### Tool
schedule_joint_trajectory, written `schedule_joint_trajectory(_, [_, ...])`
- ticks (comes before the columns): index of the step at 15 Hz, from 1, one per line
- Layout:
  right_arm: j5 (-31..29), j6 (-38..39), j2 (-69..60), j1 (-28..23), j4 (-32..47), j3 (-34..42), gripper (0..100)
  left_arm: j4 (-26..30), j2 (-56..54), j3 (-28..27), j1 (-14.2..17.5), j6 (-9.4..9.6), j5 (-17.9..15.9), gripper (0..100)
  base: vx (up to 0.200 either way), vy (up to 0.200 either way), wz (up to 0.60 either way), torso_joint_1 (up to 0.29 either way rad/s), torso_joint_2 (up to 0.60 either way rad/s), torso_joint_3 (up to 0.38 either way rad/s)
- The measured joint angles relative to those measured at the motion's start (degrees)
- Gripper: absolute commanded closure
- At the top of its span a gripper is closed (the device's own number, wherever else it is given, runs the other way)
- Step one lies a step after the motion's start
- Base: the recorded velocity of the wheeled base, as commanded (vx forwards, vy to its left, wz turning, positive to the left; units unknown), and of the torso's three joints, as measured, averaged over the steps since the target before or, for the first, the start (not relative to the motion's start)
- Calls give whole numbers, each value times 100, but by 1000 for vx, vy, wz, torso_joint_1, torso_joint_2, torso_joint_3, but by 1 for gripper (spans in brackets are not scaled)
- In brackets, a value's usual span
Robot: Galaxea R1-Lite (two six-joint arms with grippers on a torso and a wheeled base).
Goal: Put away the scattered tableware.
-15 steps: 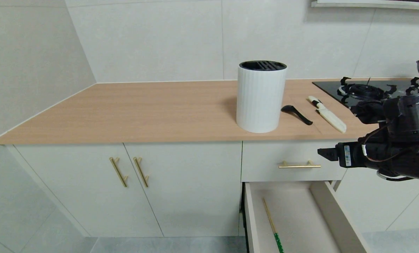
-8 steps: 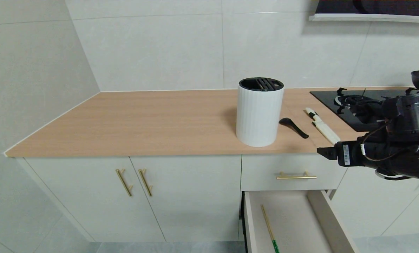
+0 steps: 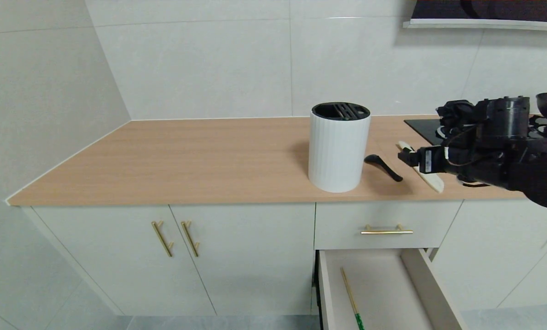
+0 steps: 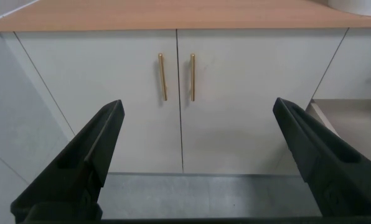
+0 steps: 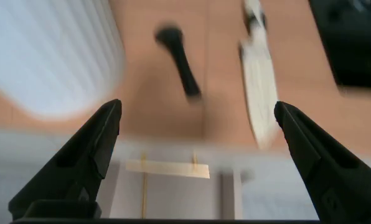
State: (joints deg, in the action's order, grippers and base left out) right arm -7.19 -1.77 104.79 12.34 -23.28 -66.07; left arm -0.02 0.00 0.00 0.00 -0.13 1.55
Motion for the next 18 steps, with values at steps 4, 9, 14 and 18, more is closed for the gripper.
schedule_joint_trajectory(4, [1546,-140,1101,-444,-46,-1298,0,-2,0,0,0,-2,1,0,0,0,0,0,0,0])
schedule_joint_trajectory(9, [2320,-226,1641,-870,-46,-1518,0,-5,0,0,0,-2,0,0,0,0,0,0,0,0])
schedule_joint_trajectory(14, [2434,-391,2078,-884,-57,-1607,0,-2,0,0,0,-2,1,0,0,0,0,0,0,0])
schedule_joint_trajectory(18, [2410,-419,2345,-835,-115,-1705,0,-5,0,0,0,0,0,0,0,0,0,0,0,0])
